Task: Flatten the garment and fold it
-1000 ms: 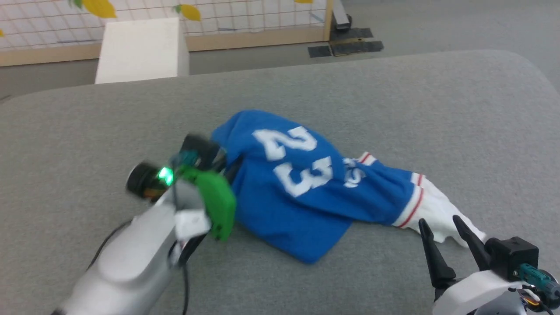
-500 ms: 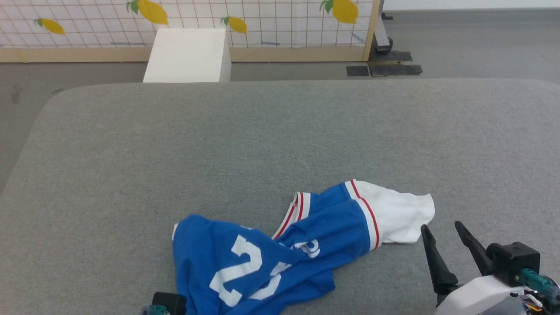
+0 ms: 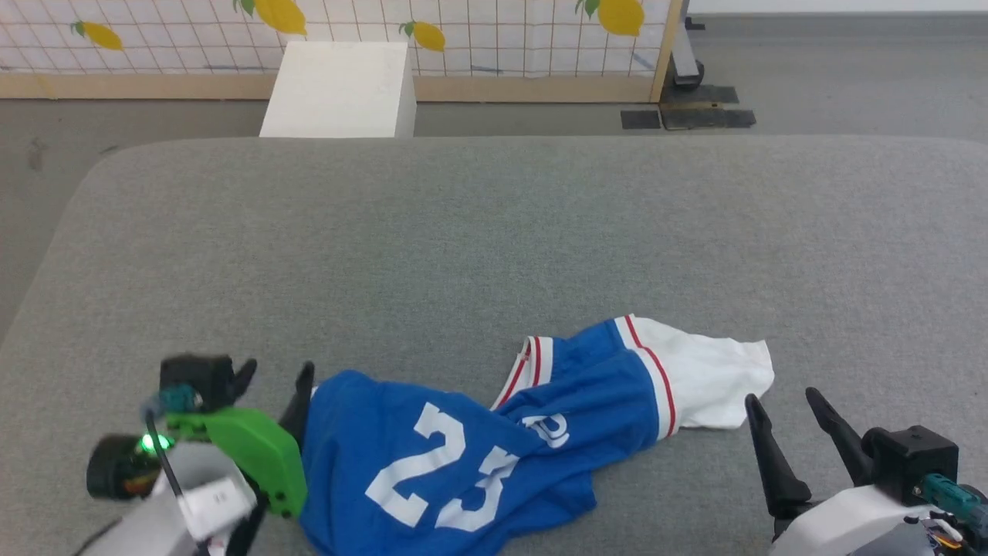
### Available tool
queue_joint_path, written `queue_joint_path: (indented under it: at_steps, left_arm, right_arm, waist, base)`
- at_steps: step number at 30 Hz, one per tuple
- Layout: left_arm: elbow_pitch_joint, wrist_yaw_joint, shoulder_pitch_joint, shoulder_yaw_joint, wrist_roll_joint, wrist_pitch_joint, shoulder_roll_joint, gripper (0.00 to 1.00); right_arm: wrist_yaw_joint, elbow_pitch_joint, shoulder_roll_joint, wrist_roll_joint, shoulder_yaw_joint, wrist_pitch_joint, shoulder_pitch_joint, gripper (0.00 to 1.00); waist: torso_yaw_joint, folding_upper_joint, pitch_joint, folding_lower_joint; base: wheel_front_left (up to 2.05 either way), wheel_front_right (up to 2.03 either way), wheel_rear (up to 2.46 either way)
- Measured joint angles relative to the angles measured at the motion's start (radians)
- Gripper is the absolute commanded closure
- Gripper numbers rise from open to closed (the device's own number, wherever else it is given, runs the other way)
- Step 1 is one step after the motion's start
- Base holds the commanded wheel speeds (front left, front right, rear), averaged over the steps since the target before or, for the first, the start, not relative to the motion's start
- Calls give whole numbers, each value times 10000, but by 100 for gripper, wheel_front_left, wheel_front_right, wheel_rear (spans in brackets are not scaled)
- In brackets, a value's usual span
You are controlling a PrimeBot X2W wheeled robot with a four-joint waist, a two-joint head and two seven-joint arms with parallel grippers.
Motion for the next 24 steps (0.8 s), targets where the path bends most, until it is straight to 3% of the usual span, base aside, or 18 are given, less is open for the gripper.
queue_joint_path:
  at_steps: [9, 19, 21, 24]
  left_arm:
    - [2844, -1827, -1398, -583, -800, 1804, -334, 0]
    - [5348, -3164, -2608, -1248, -1233, 3559, -861, 0]
    - [5526, -3356, -2758, -1306, -1317, 3810, -903, 100]
    - [5710, -3618, -2877, -1394, -1411, 3822, -1034, 100]
  right_arm:
    - [0, -94, 2, -169, 198, -4, -385, 0]
    - [0, 21, 0, -173, 261, -17, -546, 0]
    - [0, 42, 2, -167, 270, -21, -581, 0]
    - [0, 84, 2, -161, 238, -90, -630, 0]
  waist:
    - [-460, 0, 435, 0]
    - [-893, 0, 828, 0]
    - [-948, 0, 854, 0]
    - [-971, 0, 842, 0]
  base:
    - [0, 0, 0]
    - [0, 0, 0]
    - [0, 0, 0]
    - [0, 0, 0]
